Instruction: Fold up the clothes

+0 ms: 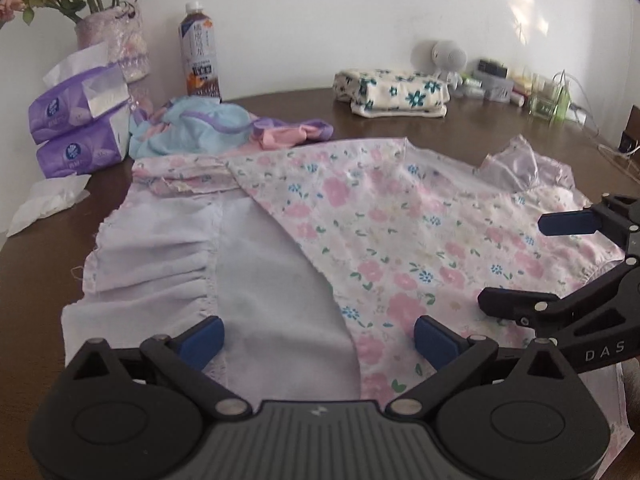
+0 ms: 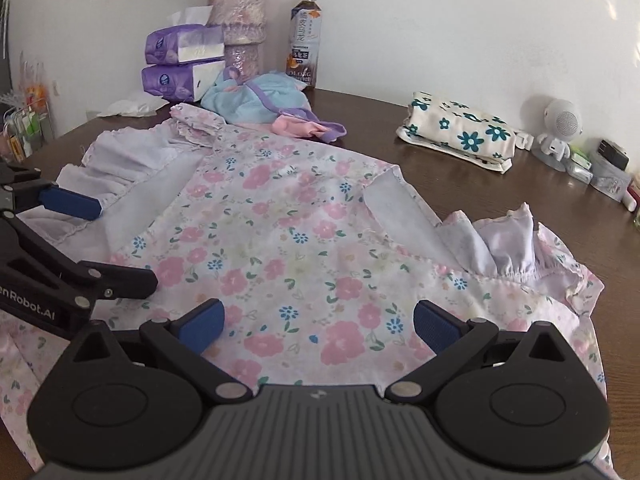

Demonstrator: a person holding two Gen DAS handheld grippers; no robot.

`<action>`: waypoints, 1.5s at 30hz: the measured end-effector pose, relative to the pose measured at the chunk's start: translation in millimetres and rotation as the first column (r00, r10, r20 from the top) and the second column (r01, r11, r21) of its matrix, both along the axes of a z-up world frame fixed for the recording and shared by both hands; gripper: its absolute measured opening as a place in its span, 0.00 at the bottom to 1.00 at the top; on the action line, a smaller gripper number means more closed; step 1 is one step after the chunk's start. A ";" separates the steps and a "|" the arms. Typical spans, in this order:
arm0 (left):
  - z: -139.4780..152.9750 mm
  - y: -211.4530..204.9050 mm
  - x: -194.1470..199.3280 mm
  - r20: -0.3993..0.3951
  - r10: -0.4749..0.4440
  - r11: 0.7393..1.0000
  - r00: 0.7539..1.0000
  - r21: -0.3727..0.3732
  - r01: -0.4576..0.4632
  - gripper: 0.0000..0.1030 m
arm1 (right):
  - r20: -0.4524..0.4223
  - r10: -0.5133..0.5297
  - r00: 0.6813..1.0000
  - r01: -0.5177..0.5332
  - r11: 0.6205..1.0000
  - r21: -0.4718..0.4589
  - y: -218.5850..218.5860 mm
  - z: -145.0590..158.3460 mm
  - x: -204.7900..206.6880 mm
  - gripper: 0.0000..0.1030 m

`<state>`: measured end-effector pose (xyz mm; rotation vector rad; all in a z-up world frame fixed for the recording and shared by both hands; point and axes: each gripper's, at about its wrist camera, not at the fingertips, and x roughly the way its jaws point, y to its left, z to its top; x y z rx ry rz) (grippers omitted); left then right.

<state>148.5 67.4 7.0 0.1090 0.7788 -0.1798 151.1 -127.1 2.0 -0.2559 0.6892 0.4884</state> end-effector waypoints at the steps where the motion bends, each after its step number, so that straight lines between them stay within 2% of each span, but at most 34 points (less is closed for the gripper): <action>1: 0.0 2.1 -2.3 0.002 -0.003 1.000 1.000 -0.001 0.003 0.99 | -0.009 0.005 1.000 -0.005 1.000 0.006 -1.3 0.5 0.4 1.00; 5: 3.1 8.2 -10.3 0.005 -0.013 1.000 1.000 -0.004 0.013 0.99 | -0.041 0.019 0.999 -0.018 0.999 0.046 -12.4 -1.0 1.5 1.00; 10: 3.9 16.7 -21.4 0.005 -0.013 1.000 1.000 -0.009 0.013 1.00 | -0.031 0.014 0.999 -0.012 0.997 0.070 -22.8 -3.4 -1.0 0.99; 16: 4.2 36.3 -32.6 0.006 0.029 0.999 1.000 -0.014 -0.029 1.00 | -0.019 0.009 1.000 -0.008 0.997 0.078 -26.3 -4.6 -2.0 0.99; 21: 7.4 40.8 -41.4 -0.008 0.031 0.999 0.999 -0.015 -0.031 0.99 | -0.032 0.048 0.998 -0.044 0.992 0.118 -20.1 6.8 0.4 1.00; 26: 11.7 41.1 -39.4 0.018 0.068 0.997 0.998 0.021 -0.069 0.99 | -0.009 0.141 0.990 -0.141 0.990 0.031 11.4 11.6 5.7 1.00; 31: 9.0 49.2 -40.5 0.001 0.086 0.996 0.996 0.029 -0.086 0.98 | -0.022 0.148 0.989 -0.148 0.989 -0.002 21.6 3.3 14.6 0.99; 34: 6.9 56.7 -44.9 -0.017 0.067 0.998 0.998 -0.007 -0.067 0.99 | -0.047 0.127 0.991 -0.126 0.992 0.030 17.6 1.1 21.1 0.99; 41: 10.5 59.4 -59.4 -0.068 -0.024 1.000 0.997 0.011 0.025 0.99 | -0.056 0.104 0.993 -0.101 0.993 0.058 13.2 -1.3 27.2 0.99; 45: 13.1 62.5 -62.2 -0.096 -0.033 0.999 0.995 0.014 0.035 0.99 | -0.052 0.100 0.994 -0.097 0.994 0.060 11.3 -1.5 27.7 0.99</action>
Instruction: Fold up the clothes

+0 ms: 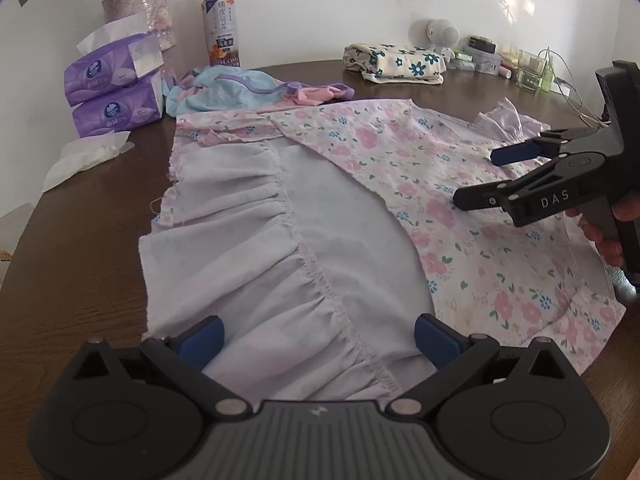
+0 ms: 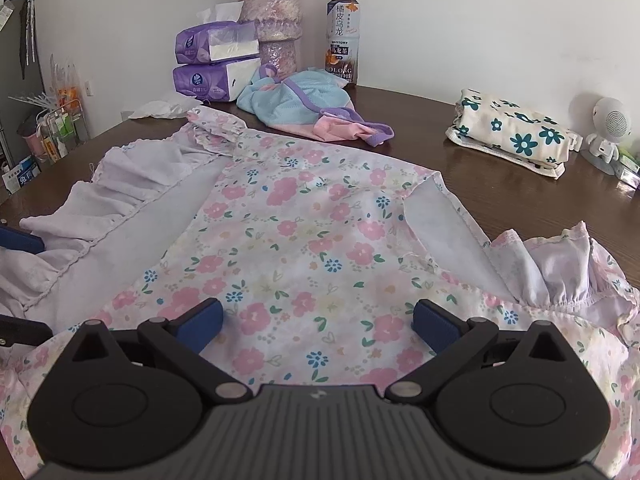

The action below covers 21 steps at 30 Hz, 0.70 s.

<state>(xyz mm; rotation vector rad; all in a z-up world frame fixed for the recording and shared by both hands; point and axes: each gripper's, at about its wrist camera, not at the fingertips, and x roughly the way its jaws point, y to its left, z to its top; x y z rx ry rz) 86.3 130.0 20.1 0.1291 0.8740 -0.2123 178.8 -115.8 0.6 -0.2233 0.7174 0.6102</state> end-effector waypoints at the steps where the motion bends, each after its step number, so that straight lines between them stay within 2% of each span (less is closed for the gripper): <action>1: 0.8 1.0 0.3 -0.007 0.008 1.000 1.000 0.000 -0.008 0.99 | -0.001 -0.004 1.000 0.004 1.000 -0.001 -0.5 0.4 0.2 0.99; 3: 2.8 2.6 0.2 -0.013 0.027 1.000 1.000 -0.003 -0.027 0.97 | -0.005 -0.021 1.000 0.021 1.000 0.005 -5.5 3.7 -3.7 0.99; 7: 11.8 -0.6 -3.1 0.041 0.053 0.998 0.998 -0.045 -0.051 0.98 | 0.029 -0.010 1.000 0.008 0.997 0.081 -24.3 18.8 -27.0 1.00; 10: 15.5 -12.8 4.5 0.079 0.049 0.996 0.996 -0.078 -0.043 0.98 | 0.054 -0.006 0.999 0.003 0.997 0.072 -30.9 21.0 -40.7 1.00; 12: 16.4 -23.1 11.5 0.099 0.045 0.995 0.994 -0.094 -0.035 0.98 | 0.064 -0.016 0.998 0.014 0.999 0.031 -31.3 15.5 -44.1 1.00; 21: -2.4 -69.6 35.8 0.103 -0.004 0.998 0.995 -0.063 0.011 0.98 | 0.018 -0.072 0.997 0.071 0.996 0.048 -44.9 1.6 -39.8 1.00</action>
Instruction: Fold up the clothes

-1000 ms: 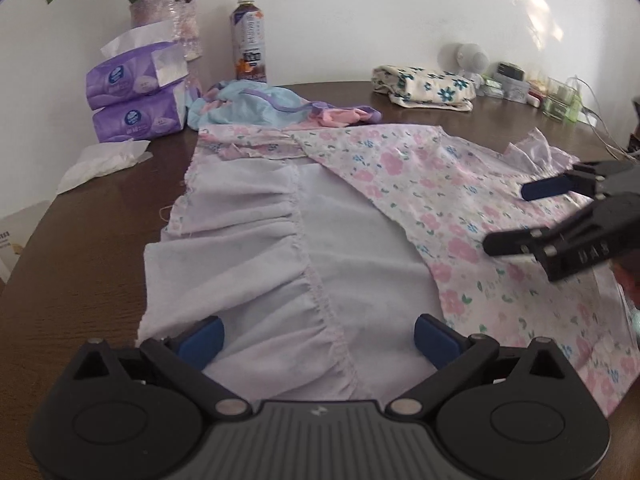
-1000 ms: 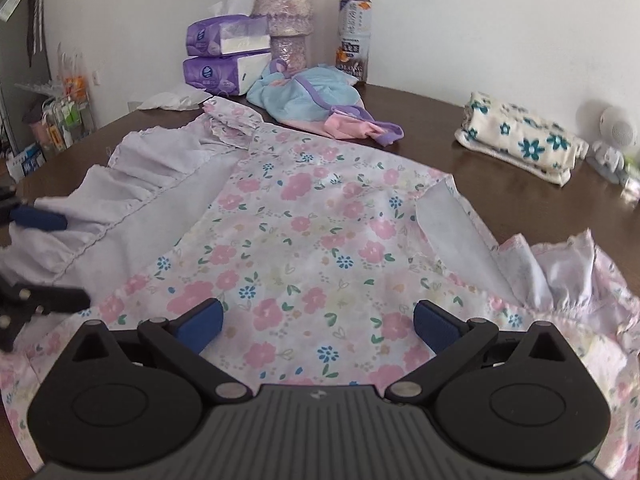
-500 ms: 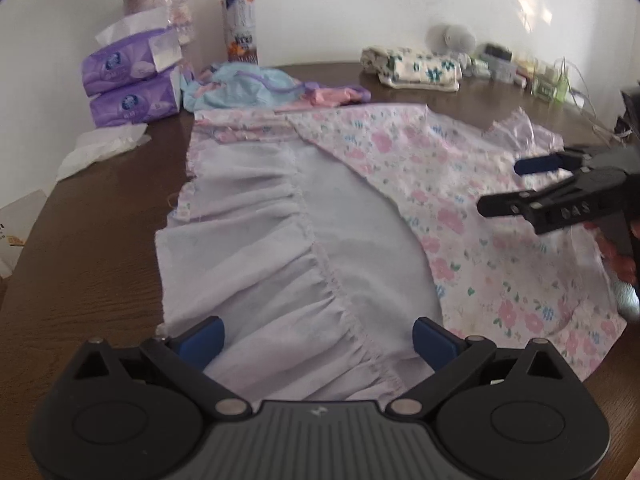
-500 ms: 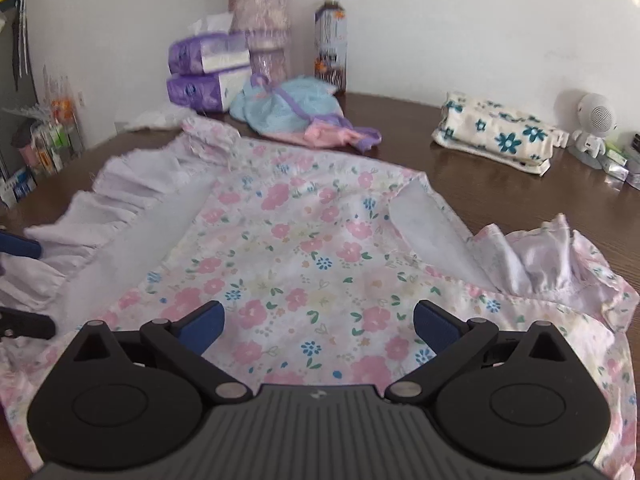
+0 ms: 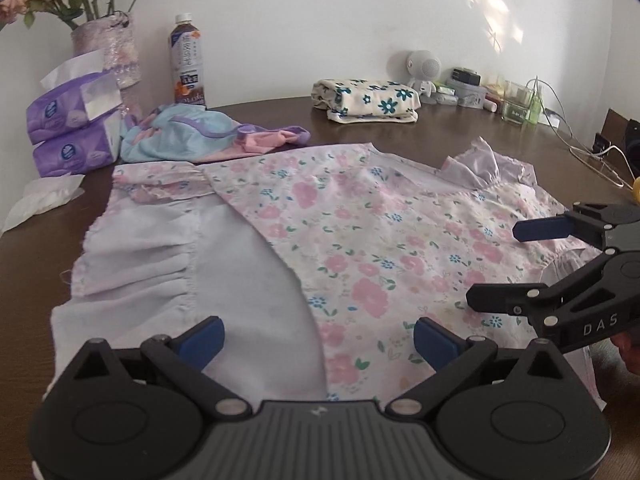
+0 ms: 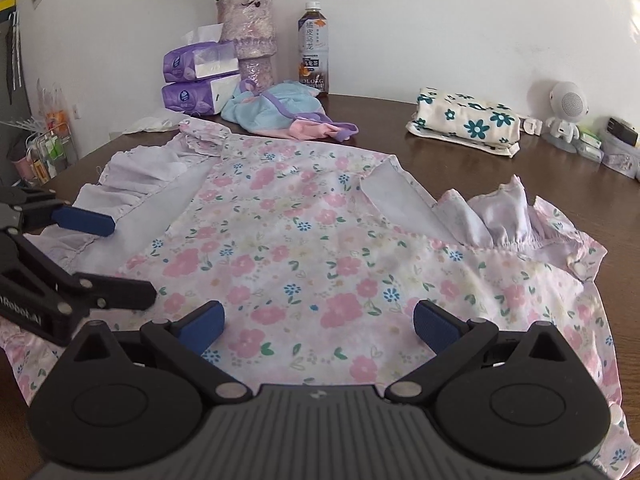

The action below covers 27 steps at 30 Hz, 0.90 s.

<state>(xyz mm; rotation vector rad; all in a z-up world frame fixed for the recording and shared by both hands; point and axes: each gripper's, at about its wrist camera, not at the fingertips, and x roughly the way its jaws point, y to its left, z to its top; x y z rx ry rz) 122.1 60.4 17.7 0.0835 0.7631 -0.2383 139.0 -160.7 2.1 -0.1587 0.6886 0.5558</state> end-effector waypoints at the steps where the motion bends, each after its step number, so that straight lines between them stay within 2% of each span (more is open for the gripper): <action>1: -2.1 -2.5 0.9 -0.001 -0.003 1.000 1.000 0.004 0.003 0.98 | -0.001 -0.001 1.000 0.001 1.000 -0.003 0.2 -1.0 0.3 1.00; 15: -11.7 -2.4 -8.3 0.057 0.024 1.000 0.998 0.014 -0.025 1.00 | 0.010 -0.006 1.000 0.006 1.000 -0.023 3.0 -4.1 -1.4 0.99; 27: -12.3 -1.2 -9.8 0.066 0.024 1.000 0.998 0.009 -0.025 1.00 | 0.011 -0.014 1.000 0.014 1.000 -0.028 4.2 -4.6 -1.4 0.99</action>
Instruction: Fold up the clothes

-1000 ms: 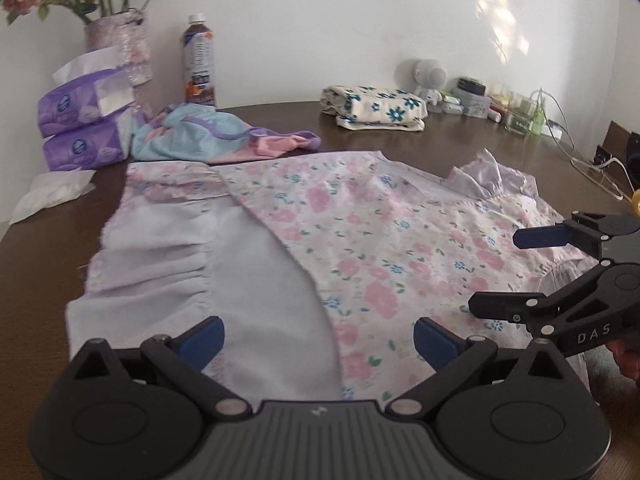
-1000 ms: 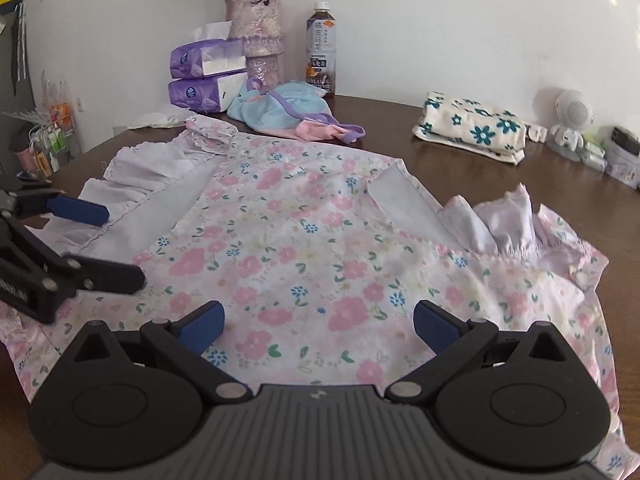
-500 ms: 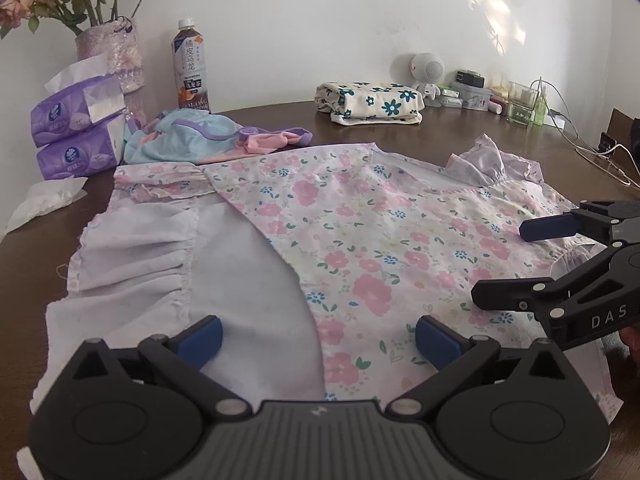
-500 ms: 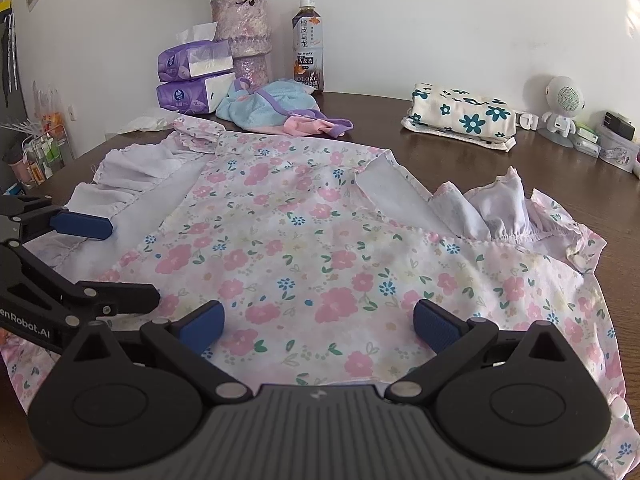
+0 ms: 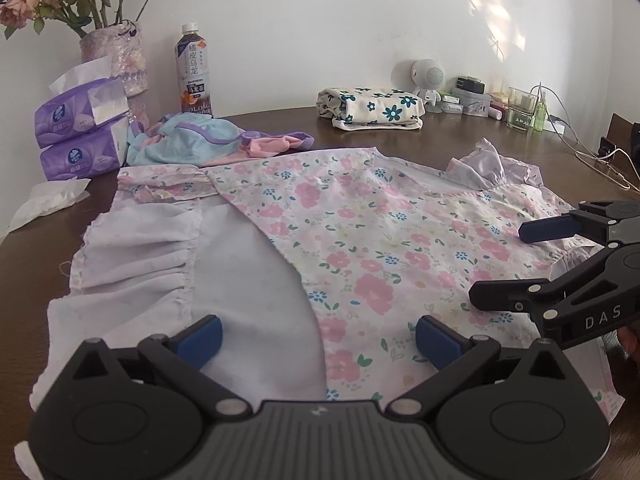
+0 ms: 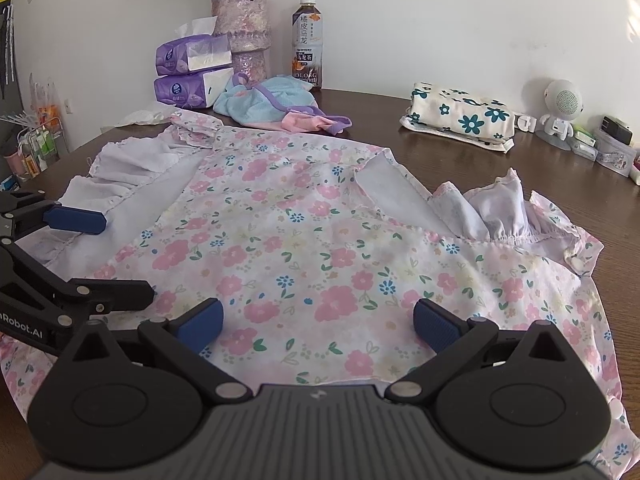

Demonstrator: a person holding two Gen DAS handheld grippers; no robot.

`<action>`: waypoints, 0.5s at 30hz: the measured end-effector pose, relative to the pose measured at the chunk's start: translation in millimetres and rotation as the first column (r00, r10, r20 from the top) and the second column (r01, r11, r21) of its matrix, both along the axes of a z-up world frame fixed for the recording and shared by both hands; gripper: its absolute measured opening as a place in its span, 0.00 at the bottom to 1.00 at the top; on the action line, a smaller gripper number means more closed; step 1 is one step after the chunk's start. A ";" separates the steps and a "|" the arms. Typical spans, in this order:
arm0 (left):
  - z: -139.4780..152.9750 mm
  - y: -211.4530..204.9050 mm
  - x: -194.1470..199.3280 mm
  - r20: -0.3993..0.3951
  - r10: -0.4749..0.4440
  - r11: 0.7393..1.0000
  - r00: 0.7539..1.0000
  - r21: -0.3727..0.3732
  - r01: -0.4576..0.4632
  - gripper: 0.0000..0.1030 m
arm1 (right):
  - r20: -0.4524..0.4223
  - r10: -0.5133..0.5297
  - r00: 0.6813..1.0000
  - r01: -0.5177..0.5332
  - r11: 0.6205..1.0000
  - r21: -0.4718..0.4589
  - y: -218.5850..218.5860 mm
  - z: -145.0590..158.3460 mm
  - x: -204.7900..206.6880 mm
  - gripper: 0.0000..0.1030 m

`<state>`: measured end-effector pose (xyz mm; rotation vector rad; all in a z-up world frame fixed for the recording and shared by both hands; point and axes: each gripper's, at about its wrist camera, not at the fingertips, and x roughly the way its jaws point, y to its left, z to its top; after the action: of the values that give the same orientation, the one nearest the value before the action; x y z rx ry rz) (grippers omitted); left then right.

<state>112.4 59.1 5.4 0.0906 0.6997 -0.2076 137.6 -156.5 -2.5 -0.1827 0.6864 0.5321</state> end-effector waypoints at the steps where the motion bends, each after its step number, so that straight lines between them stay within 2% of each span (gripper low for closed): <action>1: 0.0 0.0 0.0 0.000 0.001 1.000 1.000 -0.001 -0.001 1.00 | 0.000 0.000 1.000 0.000 1.000 -0.001 0.4 0.1 -0.2 0.99; 15: 0.0 0.1 0.6 0.001 0.001 1.000 1.000 -0.004 -0.001 1.00 | 0.000 -0.001 1.000 0.001 1.000 0.000 0.2 -0.3 0.0 0.99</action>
<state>113.0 59.3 5.4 0.0862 0.6987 -0.2080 137.6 -156.3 -2.8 -0.1824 0.6867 0.5315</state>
